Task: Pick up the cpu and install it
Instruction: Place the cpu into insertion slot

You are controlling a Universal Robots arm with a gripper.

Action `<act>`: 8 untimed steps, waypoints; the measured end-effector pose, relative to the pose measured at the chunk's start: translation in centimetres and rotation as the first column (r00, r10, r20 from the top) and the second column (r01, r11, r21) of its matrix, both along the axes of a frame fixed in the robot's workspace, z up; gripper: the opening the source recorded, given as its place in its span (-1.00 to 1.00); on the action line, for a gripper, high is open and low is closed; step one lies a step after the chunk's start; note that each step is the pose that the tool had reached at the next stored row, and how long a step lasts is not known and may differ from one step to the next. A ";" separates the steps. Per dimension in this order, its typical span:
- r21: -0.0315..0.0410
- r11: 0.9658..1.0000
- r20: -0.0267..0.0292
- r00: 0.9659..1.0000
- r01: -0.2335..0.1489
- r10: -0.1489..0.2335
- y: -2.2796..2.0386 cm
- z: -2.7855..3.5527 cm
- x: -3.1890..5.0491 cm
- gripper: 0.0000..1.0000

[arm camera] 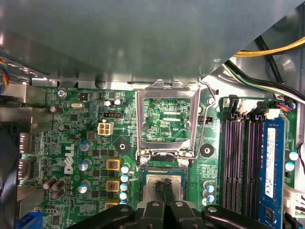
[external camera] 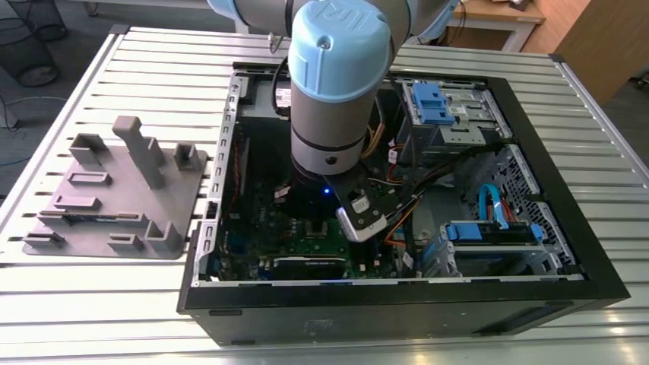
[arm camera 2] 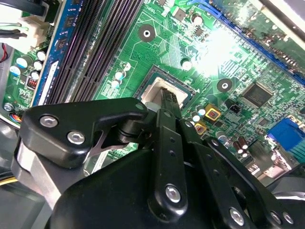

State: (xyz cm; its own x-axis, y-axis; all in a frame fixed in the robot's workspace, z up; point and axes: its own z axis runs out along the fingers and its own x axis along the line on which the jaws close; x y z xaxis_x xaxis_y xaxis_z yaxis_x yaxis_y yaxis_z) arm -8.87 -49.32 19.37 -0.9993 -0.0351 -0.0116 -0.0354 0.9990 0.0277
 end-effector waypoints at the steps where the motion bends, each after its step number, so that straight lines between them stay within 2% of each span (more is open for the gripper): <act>1: 0.000 1.000 0.000 1.000 0.000 0.000 0.00 -0.01 0.00 -0.79; 8: 0.001 1.000 0.000 1.000 0.000 0.000 0.01 -0.07 0.01 -0.79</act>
State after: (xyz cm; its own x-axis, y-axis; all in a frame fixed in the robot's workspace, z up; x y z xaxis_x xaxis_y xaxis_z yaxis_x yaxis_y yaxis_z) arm -8.86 -49.31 19.31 -0.9993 -0.0351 -0.0120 -0.0354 0.9990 0.0283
